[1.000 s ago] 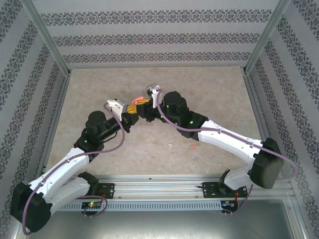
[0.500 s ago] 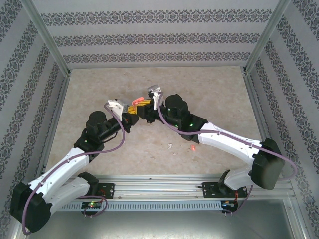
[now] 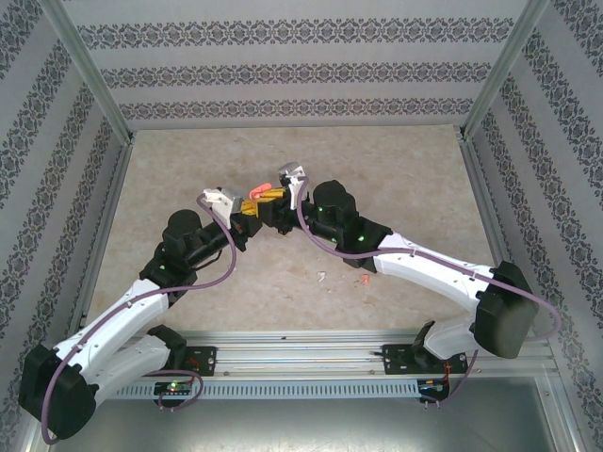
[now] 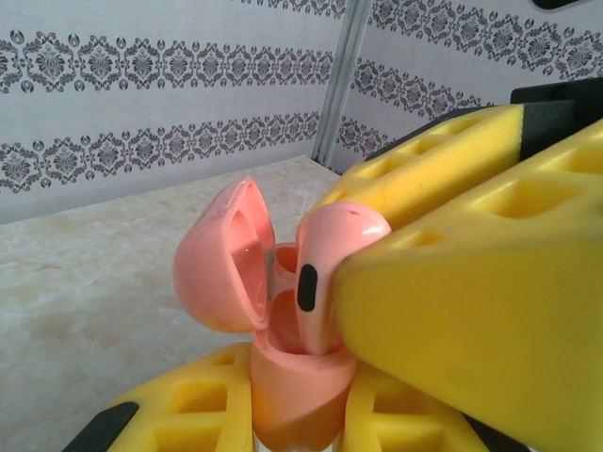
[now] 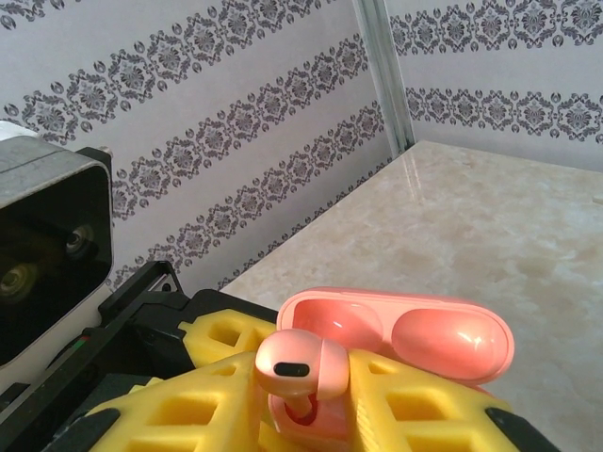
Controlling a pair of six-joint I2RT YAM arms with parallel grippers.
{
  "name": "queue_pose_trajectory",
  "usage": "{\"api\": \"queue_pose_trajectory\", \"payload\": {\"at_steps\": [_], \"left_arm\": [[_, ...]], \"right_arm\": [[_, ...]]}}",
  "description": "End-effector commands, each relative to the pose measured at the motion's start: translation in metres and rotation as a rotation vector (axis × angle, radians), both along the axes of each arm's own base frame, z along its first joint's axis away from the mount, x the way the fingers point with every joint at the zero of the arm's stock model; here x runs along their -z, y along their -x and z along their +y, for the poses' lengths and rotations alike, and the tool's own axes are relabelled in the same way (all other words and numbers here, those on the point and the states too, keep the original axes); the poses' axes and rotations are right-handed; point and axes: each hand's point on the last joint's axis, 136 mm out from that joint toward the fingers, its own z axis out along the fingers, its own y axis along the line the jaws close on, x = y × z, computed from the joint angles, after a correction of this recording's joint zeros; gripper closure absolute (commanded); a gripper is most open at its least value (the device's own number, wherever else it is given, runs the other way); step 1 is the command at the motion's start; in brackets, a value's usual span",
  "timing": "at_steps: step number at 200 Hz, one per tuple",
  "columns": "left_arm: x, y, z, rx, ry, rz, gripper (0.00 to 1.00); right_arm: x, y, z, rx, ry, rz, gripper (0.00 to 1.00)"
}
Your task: Insert wireless bluetooth earbuds into charging case
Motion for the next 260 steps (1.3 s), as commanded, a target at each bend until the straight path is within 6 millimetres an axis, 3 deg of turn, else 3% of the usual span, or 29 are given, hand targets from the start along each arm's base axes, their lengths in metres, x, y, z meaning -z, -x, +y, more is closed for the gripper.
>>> {"api": "queue_pose_trajectory", "payload": {"at_steps": [1,153,183,260], "left_arm": [[-0.054,0.002,0.002,-0.016,0.078,-0.143,1.0],[-0.051,0.004,0.004,-0.02,0.072,-0.129,1.0],[-0.048,0.004,0.003,-0.015,0.073,-0.112,1.0],[-0.039,0.004,-0.003,0.019,0.084,-0.066,1.0]], "right_arm": [[0.03,0.016,0.005,-0.053,0.068,0.041,0.71],[0.021,0.016,0.006,-0.051,0.055,0.06,0.6],[0.012,0.016,0.004,-0.044,0.051,0.065,0.53],[-0.01,0.013,-0.001,-0.022,0.023,0.149,0.48]]}}
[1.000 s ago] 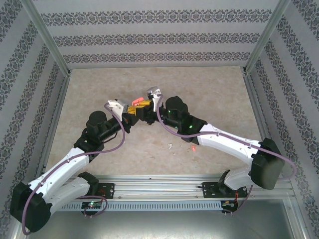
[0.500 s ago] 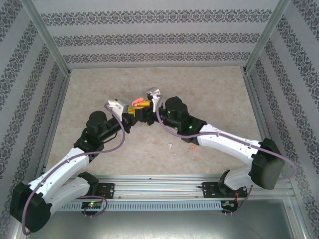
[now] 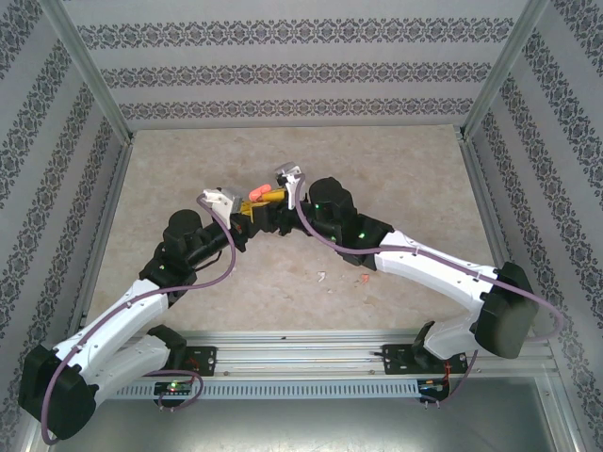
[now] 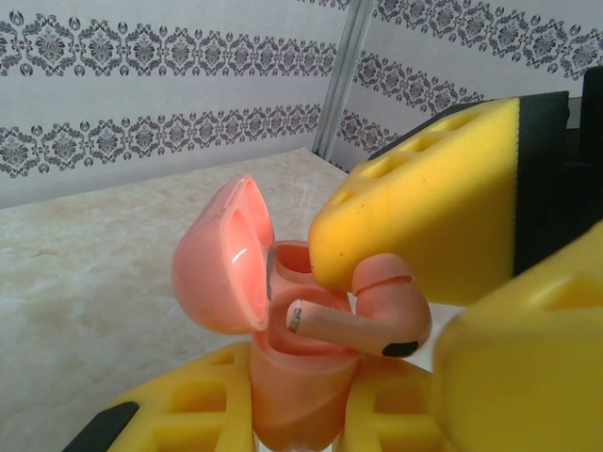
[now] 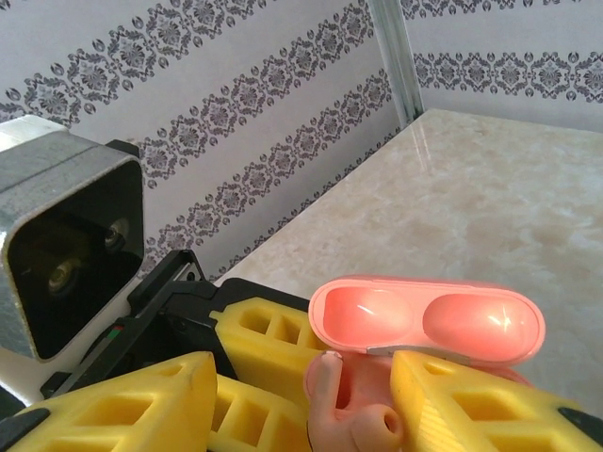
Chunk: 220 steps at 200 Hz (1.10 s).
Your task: Insert wireless bluetooth earbuds into charging case
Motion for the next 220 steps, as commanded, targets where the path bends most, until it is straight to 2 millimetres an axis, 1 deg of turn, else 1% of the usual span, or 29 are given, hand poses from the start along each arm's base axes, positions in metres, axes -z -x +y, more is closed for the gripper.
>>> {"api": "queue_pose_trajectory", "payload": {"at_steps": [1,39,53,74,90,122,141,154,179,196,220], "left_arm": [[-0.043,0.003,-0.004,0.019,0.077,-0.099,1.0],[-0.04,0.004,-0.004,0.025,0.078,-0.086,1.0],[-0.039,0.005,-0.005,0.028,0.078,-0.083,1.0],[-0.034,0.004,-0.005,0.029,0.072,-0.068,1.0],[-0.034,0.004,-0.005,0.028,0.077,-0.066,1.0],[-0.035,0.003,-0.006,0.033,0.086,-0.058,1.0],[-0.035,0.002,-0.006,0.03,0.085,-0.056,1.0],[-0.031,0.0,-0.006,0.02,0.077,-0.048,1.0],[-0.021,-0.003,-0.002,-0.012,0.04,-0.015,1.0],[-0.011,-0.005,0.0,-0.025,0.014,0.016,1.0],[0.006,-0.007,0.006,-0.059,-0.032,0.071,1.0]], "right_arm": [[-0.008,0.005,-0.004,-0.004,-0.009,0.07,0.48],[-0.013,-0.002,-0.012,0.015,-0.058,0.141,0.47],[-0.016,-0.003,-0.014,0.016,-0.077,0.164,0.43],[-0.02,-0.004,-0.017,0.011,-0.108,0.198,0.42],[-0.023,-0.004,-0.019,0.007,-0.12,0.209,0.41],[-0.015,-0.004,-0.012,-0.029,-0.103,0.247,0.48],[-0.012,-0.004,-0.007,-0.046,-0.109,0.277,0.49],[-0.011,-0.005,-0.008,-0.043,-0.109,0.29,0.49],[-0.006,-0.011,-0.017,-0.007,-0.094,0.318,0.49],[0.001,-0.018,-0.03,0.048,-0.066,0.345,0.49],[0.006,-0.017,-0.047,0.079,-0.029,0.367,0.5]]}}
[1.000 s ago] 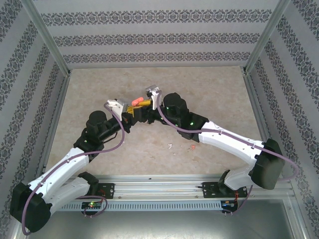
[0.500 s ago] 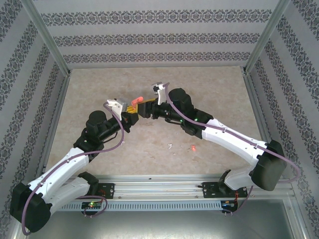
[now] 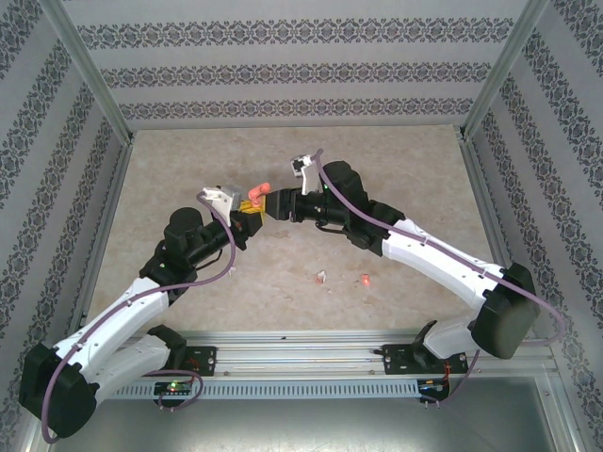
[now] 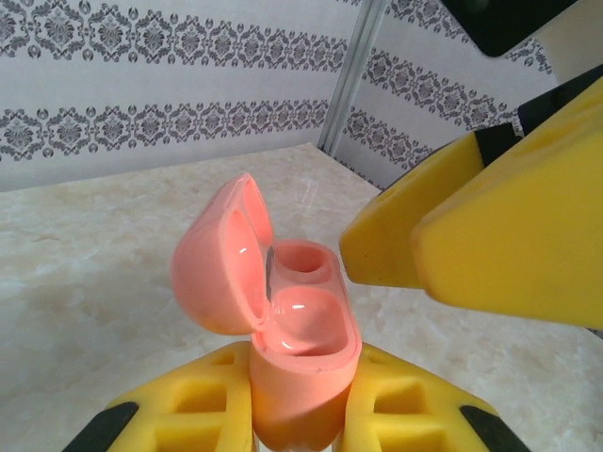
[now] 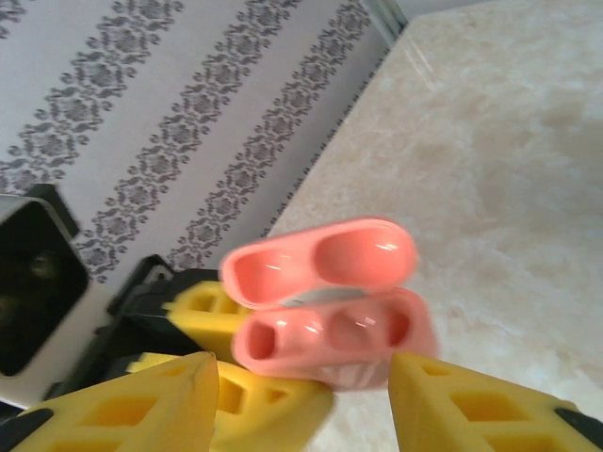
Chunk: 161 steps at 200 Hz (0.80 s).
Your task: Insert wireless bluetooth earbuds into charging case
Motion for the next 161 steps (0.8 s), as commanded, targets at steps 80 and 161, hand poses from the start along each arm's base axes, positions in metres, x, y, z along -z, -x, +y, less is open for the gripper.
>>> {"api": "queue_pose_trajectory", "payload": {"at_steps": [80,161], "left_arm": [[0.04,0.003,0.015,-0.072,-0.083,0.123,1.0],[0.049,0.011,0.016,-0.057,-0.101,0.149,1.0]], "right_arm": [[0.107,0.04,-0.081,0.08,0.375,0.327,0.57],[0.227,0.075,-0.098,0.026,0.649,0.555,0.56]]}}
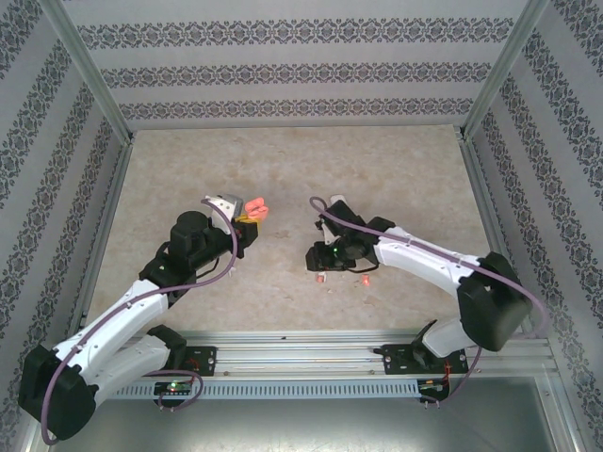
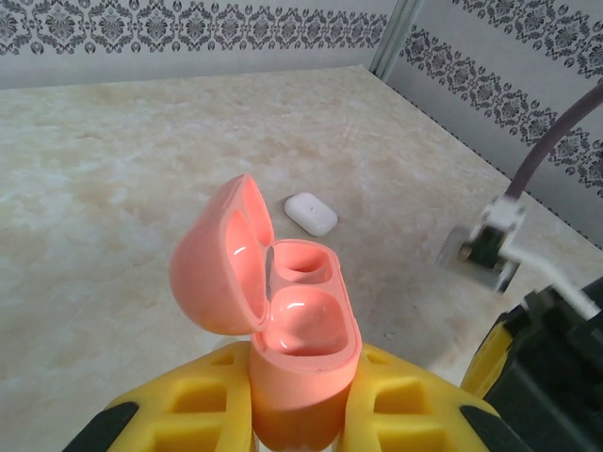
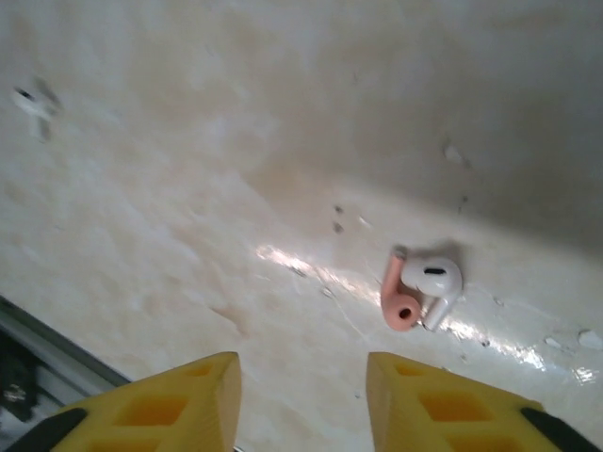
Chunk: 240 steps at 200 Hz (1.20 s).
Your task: Insert wireless bluetooth earbuds into charging case
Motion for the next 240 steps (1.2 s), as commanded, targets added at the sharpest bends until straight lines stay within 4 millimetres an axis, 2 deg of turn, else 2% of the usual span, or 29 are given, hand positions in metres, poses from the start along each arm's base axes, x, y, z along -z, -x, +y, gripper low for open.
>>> {"api": "queue_pose_trajectory", "payload": {"at_steps": [1,29,76,153,194,240], "left_arm": [[0.002,0.005,0.001,0.005,-0.007,0.001,1.0],[0.003,0.007,0.003,0.001,-0.001,0.002,1.0],[0.004,0.008,0.003,-0.003,-0.001,0.004,1.0],[0.001,0.007,0.003,-0.001,-0.003,-0.001,1.0],[0.0,0.007,0.003,-0.002,-0.004,-0.003,1.0],[-0.003,0.008,0.006,-0.009,-0.021,-0.007,1.0]], "right_arm": [[0.015,0.007,-0.002,-0.033,0.052,0.022,0.56],[0.03,0.011,-0.001,-0.054,0.084,0.053,0.55],[0.045,0.015,-0.001,-0.066,0.111,0.079,0.54],[0.051,0.016,0.008,-0.091,0.104,0.104,0.53],[0.042,0.011,0.035,-0.113,0.003,0.116,0.53],[0.018,-0.005,0.088,-0.156,-0.196,0.151,0.53]]}}
